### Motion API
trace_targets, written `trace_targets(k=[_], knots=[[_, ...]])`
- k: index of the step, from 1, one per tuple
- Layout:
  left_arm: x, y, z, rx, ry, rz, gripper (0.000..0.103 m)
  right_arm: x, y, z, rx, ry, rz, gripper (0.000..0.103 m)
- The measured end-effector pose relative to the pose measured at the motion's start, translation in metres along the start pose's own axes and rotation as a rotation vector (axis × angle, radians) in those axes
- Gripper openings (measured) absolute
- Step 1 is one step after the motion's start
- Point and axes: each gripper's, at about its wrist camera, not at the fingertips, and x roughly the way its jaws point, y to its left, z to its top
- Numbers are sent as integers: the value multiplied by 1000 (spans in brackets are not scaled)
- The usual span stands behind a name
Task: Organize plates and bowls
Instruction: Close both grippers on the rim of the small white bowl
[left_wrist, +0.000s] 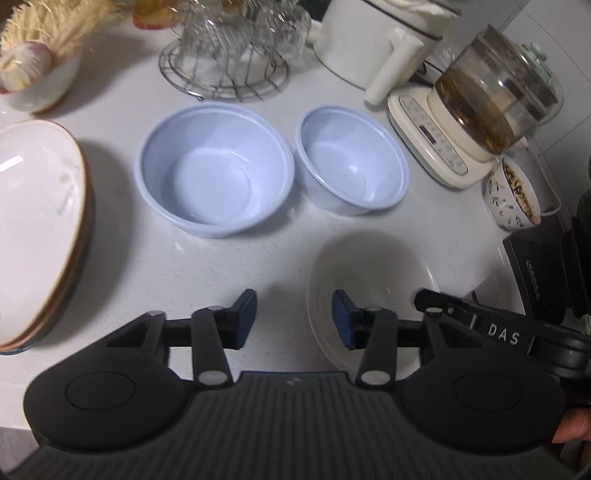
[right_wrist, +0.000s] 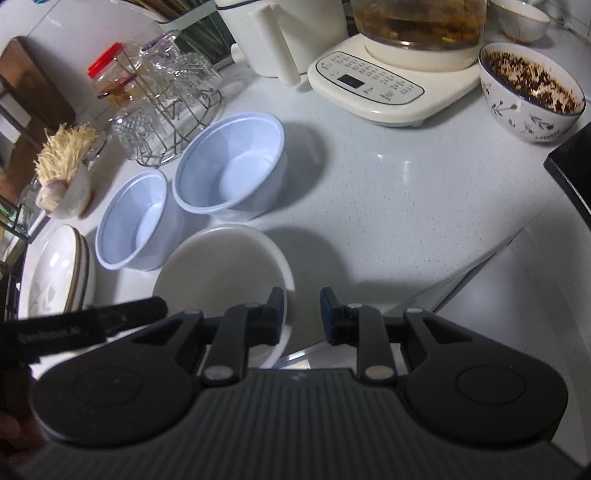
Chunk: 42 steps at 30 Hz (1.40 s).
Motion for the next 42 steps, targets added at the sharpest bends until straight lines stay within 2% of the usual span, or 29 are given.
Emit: trace_targets(k=[8, 22, 27, 30, 34, 36, 37, 42], knots=[[14, -1, 3, 17, 31, -15, 26, 7, -4, 1, 30, 17, 10, 24], [23, -16, 0, 84, 75, -57, 25, 9, -2, -6, 67, 20, 22, 24], [19, -12, 1, 75, 75, -59, 25, 12, -3, -9, 87, 22, 16, 24], [11, -6, 6, 55, 55, -60, 25, 15, -3, -8, 98, 28, 19, 15], [1, 3, 16, 30, 35, -48, 33, 17, -2, -7, 108, 28, 26, 9], [1, 6, 18, 36, 29, -28, 46, 17, -1, -6, 107, 24, 25, 9], [2, 8, 19, 36, 25, -23, 49, 18, -1, -5, 112, 23, 26, 9], [0, 12, 23, 29, 20, -10, 50, 20, 2, -2, 116, 21, 18, 8]])
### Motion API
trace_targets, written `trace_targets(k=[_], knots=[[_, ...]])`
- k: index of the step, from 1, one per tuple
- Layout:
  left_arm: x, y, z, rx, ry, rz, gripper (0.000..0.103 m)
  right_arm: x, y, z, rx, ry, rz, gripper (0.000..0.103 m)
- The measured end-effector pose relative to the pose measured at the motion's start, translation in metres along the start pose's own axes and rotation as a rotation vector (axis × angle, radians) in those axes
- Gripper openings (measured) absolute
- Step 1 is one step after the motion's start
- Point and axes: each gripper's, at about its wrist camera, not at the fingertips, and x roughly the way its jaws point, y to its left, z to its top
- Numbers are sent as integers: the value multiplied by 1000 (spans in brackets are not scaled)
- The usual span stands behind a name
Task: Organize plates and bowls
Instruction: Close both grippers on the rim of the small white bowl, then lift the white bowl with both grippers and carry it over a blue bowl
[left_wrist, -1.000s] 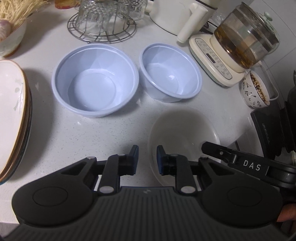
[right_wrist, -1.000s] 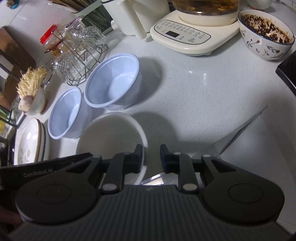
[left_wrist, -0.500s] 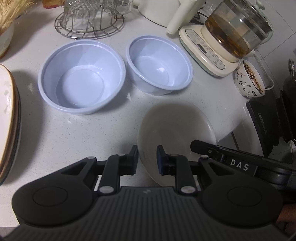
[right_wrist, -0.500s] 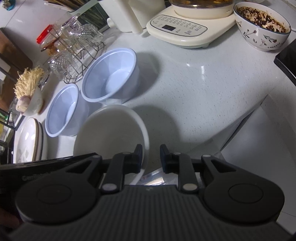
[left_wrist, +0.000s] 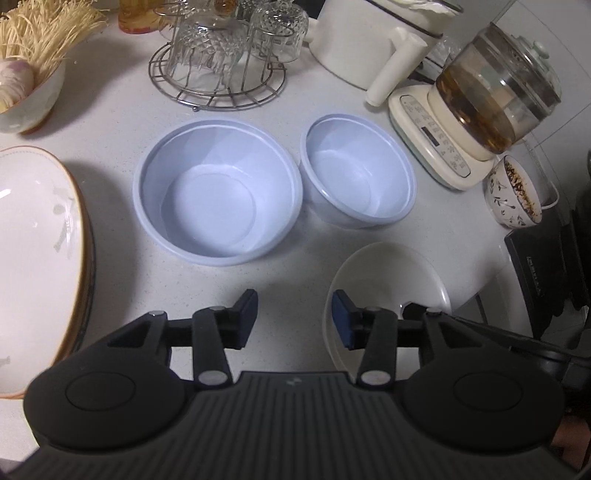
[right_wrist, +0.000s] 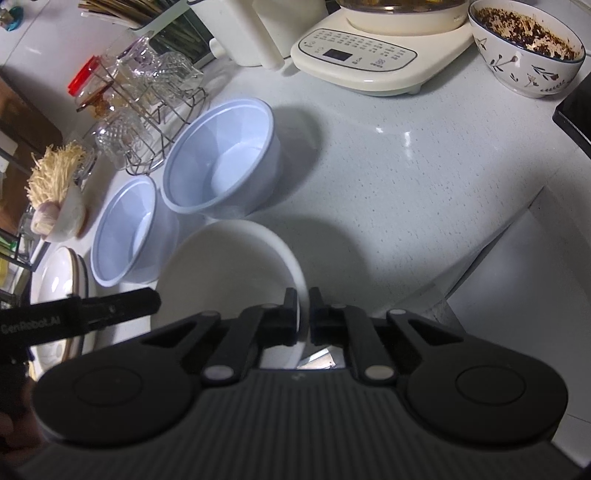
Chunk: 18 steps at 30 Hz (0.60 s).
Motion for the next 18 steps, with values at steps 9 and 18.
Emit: trace_targets(k=[9, 18], knots=[[18, 29, 1, -74, 67, -26, 49, 2, 3, 3, 19, -5, -20, 8], [31, 13, 4, 20, 85, -46, 11, 5, 6, 6, 59, -5, -8, 8]])
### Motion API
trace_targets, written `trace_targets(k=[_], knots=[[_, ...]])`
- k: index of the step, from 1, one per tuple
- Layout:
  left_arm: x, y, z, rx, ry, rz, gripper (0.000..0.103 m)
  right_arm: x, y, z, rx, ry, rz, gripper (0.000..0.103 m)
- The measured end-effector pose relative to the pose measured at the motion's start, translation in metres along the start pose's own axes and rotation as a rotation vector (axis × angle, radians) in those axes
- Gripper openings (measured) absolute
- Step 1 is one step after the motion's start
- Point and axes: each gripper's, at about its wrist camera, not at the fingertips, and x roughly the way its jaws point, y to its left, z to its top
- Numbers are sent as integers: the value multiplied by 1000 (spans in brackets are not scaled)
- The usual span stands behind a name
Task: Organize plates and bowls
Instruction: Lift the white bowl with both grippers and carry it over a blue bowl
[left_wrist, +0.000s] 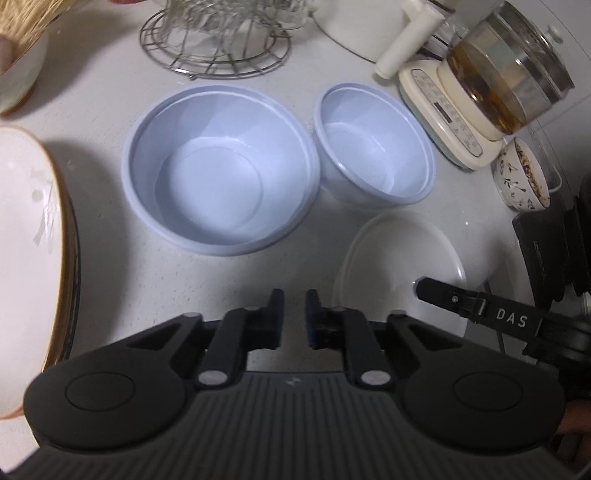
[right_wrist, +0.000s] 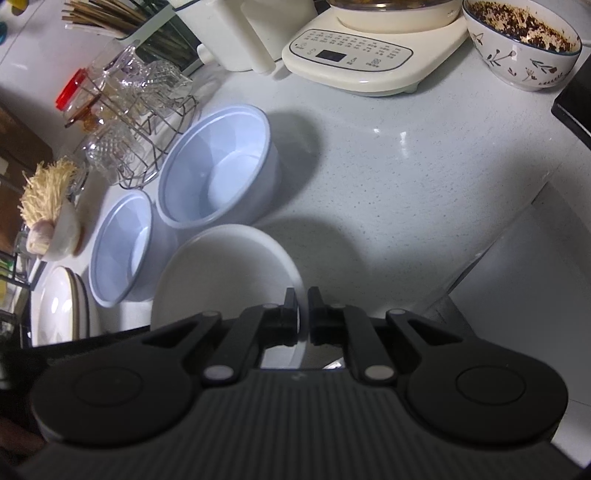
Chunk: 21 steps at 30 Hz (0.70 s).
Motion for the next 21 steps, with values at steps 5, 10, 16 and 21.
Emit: trace_targets(k=[5, 10, 16, 21], knots=[[-5, -6, 5, 45, -8, -26, 9, -4, 8, 3, -16, -17, -5, 9], [-5, -3, 10, 45, 5, -41, 9, -3, 9, 5, -1, -15, -4, 8], [-20, -6, 19, 53, -8, -82, 7, -19, 14, 7, 12, -42, 2, 9], [-42, -15, 29, 69, -55, -115, 7, -42, 20, 16, 7, -87, 11, 9]])
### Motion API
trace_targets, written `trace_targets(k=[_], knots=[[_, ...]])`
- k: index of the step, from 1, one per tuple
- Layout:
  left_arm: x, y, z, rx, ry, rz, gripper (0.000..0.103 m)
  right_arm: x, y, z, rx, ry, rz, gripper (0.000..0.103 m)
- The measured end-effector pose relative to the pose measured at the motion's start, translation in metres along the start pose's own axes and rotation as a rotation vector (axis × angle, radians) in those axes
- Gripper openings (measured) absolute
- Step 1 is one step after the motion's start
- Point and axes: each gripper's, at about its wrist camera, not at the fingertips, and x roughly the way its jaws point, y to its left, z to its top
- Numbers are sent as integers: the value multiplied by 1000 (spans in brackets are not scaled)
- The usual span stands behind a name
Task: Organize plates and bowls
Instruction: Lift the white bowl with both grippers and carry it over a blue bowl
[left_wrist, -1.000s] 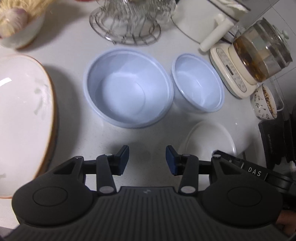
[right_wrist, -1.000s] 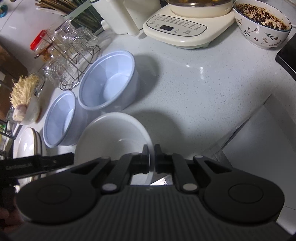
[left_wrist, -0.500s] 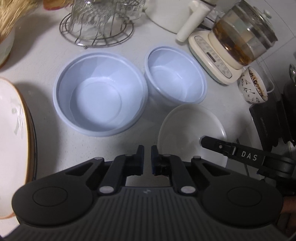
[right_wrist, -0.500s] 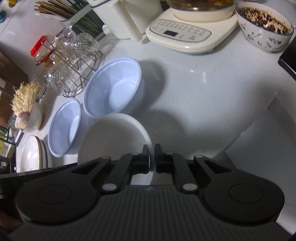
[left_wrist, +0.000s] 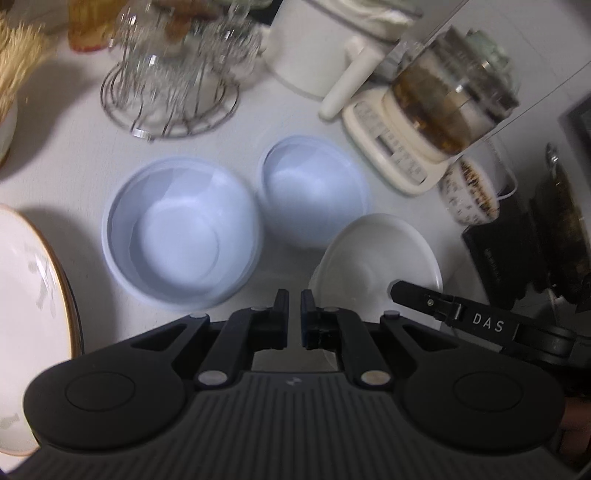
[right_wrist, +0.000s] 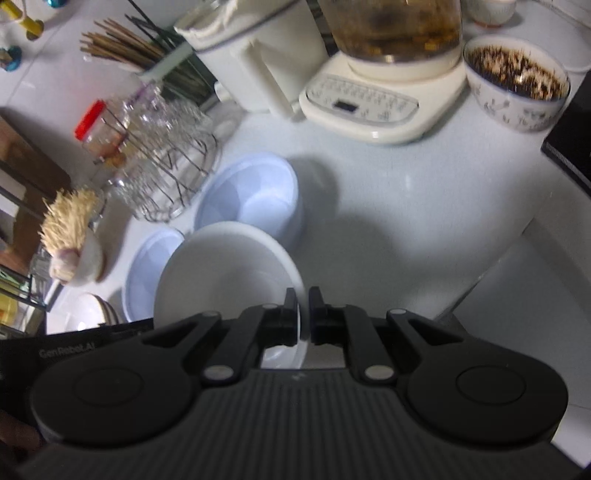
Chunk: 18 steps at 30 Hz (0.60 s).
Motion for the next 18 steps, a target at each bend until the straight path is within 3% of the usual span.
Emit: trace_targets(k=[8, 18], knots=[[-25, -10, 27, -3, -86, -12, 7, -18, 15, 30, -30, -71, 23, 9], [-15, 2, 60, -27, -135, 27, 7, 8, 30, 70, -44, -93, 32, 12]])
